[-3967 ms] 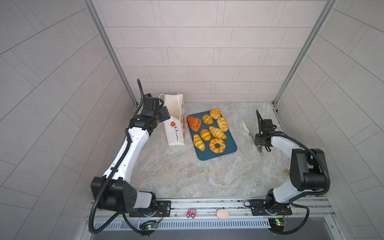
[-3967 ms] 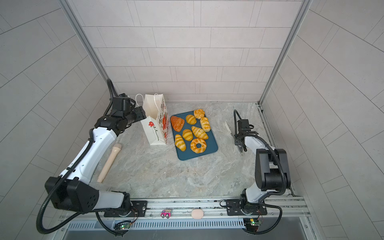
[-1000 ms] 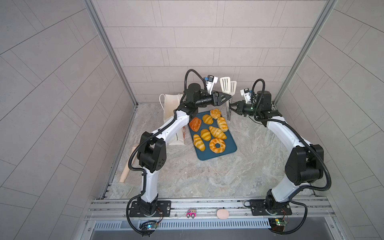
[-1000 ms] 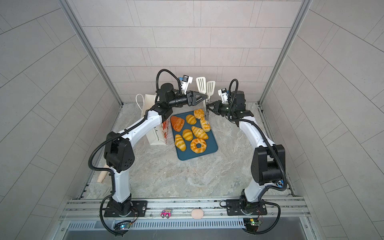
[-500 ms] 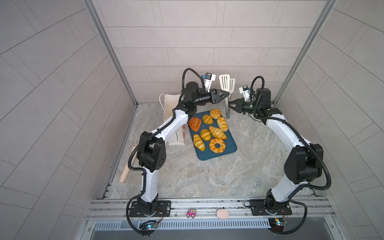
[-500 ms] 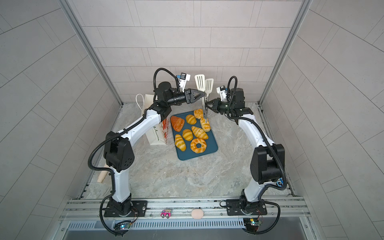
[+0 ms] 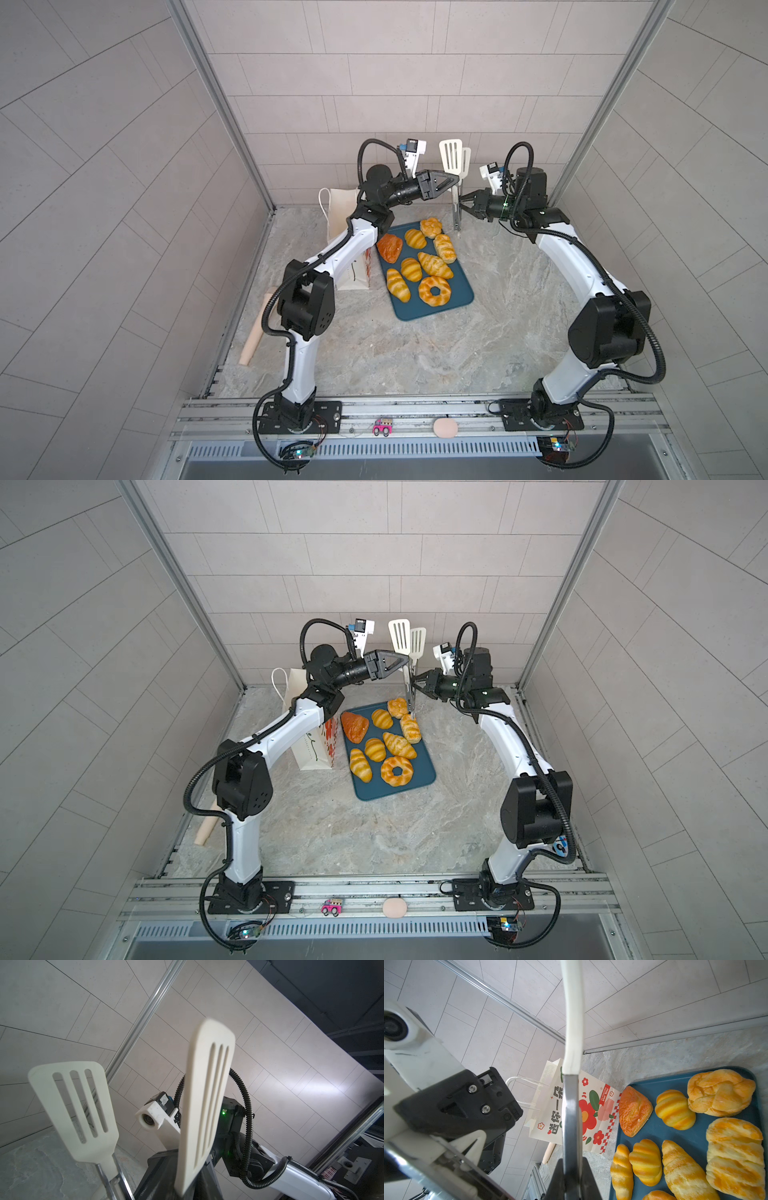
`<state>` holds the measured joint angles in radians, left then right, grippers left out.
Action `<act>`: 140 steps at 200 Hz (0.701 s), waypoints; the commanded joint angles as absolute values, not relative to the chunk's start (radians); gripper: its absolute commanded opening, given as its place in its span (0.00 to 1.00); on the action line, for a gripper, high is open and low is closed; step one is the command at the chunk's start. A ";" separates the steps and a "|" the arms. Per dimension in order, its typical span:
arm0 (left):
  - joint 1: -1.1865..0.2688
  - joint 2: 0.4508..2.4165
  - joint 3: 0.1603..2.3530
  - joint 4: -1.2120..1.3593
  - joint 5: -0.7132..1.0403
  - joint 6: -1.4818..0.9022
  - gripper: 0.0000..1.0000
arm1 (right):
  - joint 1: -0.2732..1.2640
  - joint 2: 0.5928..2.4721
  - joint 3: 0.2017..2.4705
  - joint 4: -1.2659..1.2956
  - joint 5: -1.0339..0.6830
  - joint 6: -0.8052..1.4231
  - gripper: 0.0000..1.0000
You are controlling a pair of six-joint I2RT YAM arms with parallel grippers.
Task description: Place the fake bread into the paper bag
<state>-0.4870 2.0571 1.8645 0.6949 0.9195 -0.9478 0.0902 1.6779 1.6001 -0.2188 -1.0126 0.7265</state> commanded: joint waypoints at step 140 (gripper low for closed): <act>-0.508 2.120 1.992 1.056 0.943 -1.220 0.03 | 0.062 1.663 1.799 -0.489 -1.038 0.474 0.41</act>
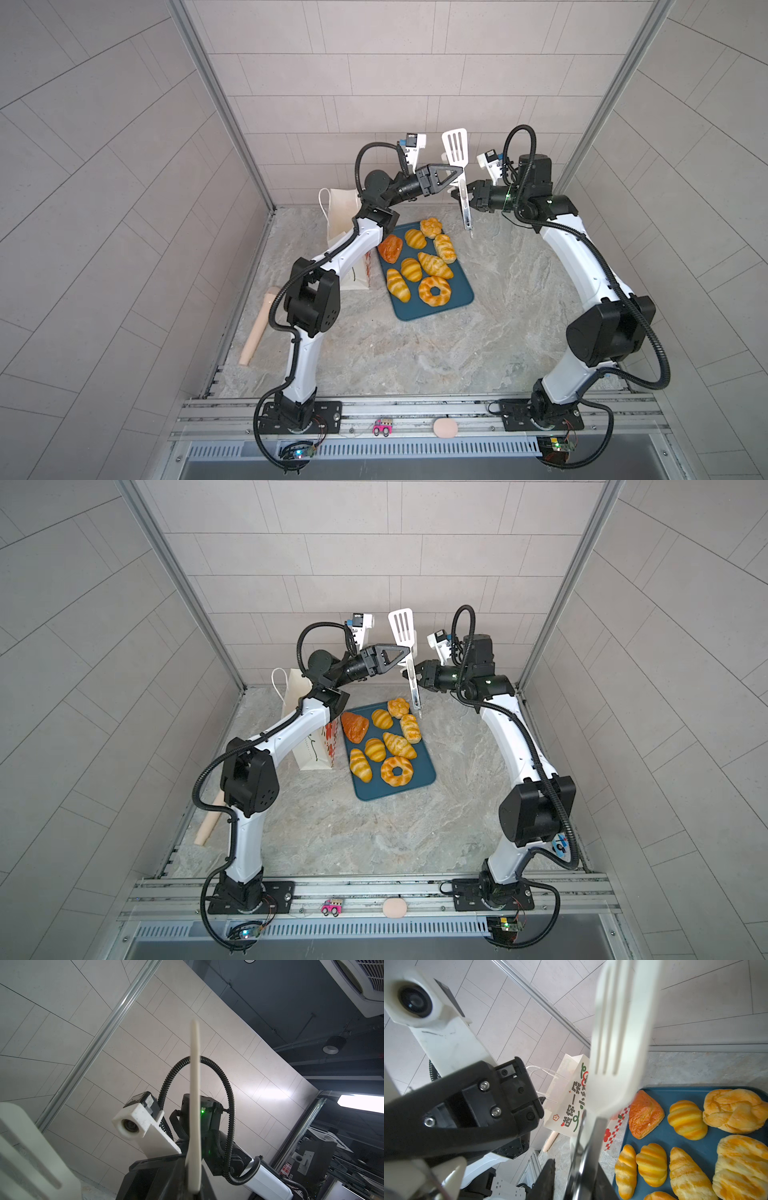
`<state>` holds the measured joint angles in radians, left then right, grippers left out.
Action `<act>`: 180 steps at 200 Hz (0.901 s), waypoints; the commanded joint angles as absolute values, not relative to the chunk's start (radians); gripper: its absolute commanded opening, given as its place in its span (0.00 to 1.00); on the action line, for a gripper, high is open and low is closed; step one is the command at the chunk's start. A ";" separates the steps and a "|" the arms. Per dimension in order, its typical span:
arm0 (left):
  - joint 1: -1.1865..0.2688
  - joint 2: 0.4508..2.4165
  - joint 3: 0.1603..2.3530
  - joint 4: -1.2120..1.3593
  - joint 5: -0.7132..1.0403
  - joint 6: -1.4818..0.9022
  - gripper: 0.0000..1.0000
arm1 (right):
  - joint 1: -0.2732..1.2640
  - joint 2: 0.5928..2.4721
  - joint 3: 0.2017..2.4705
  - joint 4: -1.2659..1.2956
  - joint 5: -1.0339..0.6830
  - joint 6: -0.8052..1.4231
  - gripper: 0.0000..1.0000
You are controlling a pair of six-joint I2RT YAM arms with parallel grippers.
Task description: Place the fake bread into the paper bag
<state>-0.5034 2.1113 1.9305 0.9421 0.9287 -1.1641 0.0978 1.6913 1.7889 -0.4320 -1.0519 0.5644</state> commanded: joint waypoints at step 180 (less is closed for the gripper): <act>-0.564 2.206 2.059 1.014 0.867 -1.134 0.01 | -0.039 1.338 1.296 0.142 -1.046 0.765 0.88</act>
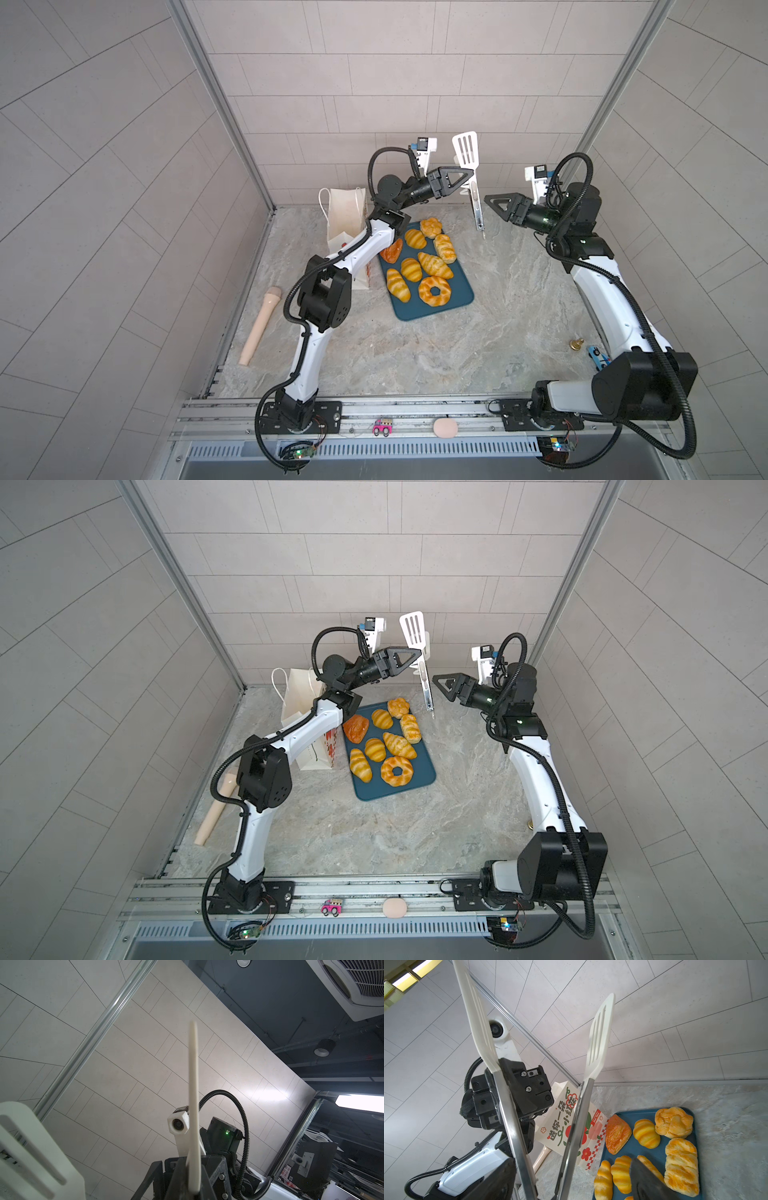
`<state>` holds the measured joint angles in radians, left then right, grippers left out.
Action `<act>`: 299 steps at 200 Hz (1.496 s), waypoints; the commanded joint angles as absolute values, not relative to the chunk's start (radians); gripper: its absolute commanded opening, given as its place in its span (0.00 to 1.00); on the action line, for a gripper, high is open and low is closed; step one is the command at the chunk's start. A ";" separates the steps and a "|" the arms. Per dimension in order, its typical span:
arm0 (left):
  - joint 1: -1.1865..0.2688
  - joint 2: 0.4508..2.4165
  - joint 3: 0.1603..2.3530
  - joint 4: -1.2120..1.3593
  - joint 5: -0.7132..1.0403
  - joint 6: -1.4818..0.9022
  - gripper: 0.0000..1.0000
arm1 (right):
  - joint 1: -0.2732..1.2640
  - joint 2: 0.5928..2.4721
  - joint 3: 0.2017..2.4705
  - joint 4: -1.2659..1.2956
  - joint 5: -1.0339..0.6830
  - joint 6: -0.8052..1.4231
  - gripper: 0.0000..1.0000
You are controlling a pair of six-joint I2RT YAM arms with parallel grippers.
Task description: Place the fake bread into the paper bag
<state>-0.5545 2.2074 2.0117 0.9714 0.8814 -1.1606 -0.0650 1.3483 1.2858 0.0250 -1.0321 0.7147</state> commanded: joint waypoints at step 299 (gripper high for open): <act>-0.644 2.232 2.105 1.171 0.915 -1.212 0.00 | 0.030 1.473 1.426 0.100 -1.046 0.847 0.90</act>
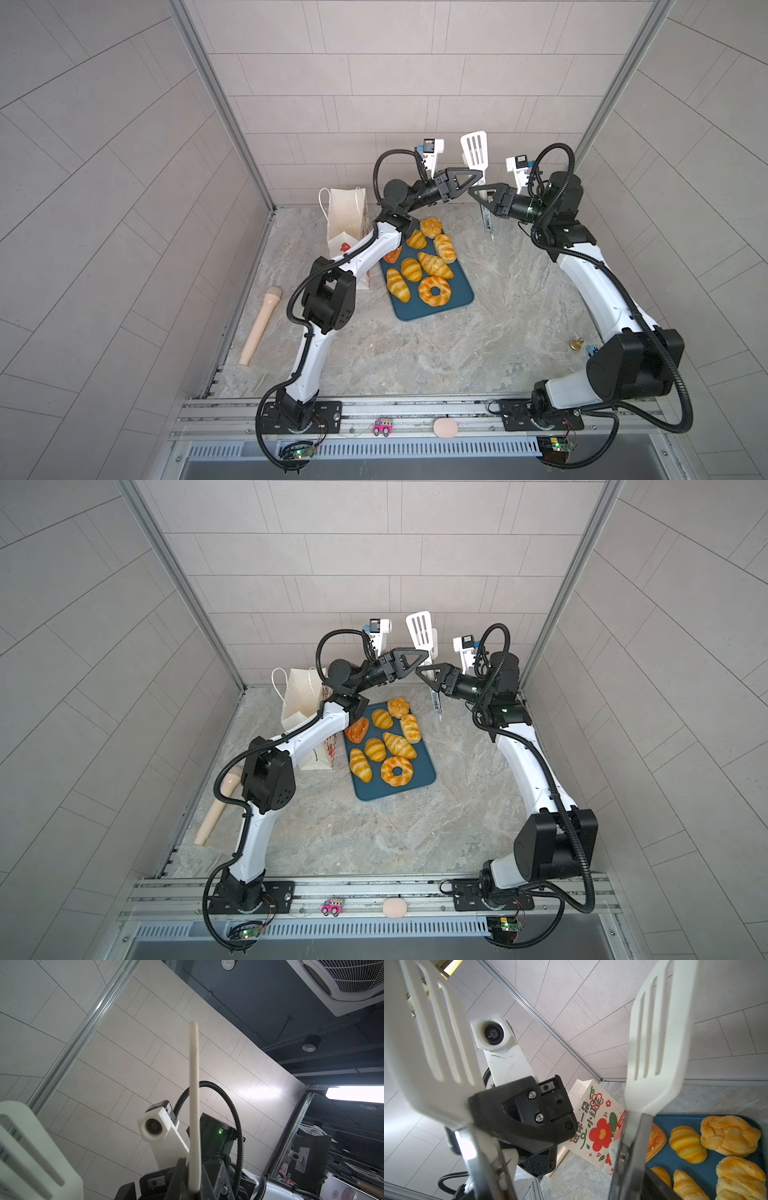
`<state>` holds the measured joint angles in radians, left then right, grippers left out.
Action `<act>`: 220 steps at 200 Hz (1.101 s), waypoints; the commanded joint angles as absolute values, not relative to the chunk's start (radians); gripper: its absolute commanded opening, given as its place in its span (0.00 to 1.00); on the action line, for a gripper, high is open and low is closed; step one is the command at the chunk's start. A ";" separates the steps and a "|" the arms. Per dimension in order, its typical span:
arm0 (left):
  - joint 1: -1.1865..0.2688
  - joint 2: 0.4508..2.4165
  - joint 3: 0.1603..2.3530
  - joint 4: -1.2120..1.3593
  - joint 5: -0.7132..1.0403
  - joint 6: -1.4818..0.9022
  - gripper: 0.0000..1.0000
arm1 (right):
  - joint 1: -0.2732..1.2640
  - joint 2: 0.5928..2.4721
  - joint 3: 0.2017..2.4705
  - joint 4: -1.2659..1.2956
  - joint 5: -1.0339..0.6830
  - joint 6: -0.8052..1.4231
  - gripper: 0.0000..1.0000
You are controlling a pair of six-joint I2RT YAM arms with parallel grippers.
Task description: Place the fake bread into the paper bag
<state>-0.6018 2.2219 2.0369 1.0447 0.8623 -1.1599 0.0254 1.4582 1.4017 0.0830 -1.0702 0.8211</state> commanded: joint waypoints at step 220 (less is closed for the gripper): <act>-0.751 2.290 2.125 1.246 0.943 -1.302 0.00 | 0.031 1.488 1.476 0.067 -1.034 0.818 0.92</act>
<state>-0.6220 2.2810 2.0846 1.1469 0.8108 -1.2675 0.0124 1.4700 1.4410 0.0399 -1.1000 0.8032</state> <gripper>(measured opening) 0.072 0.916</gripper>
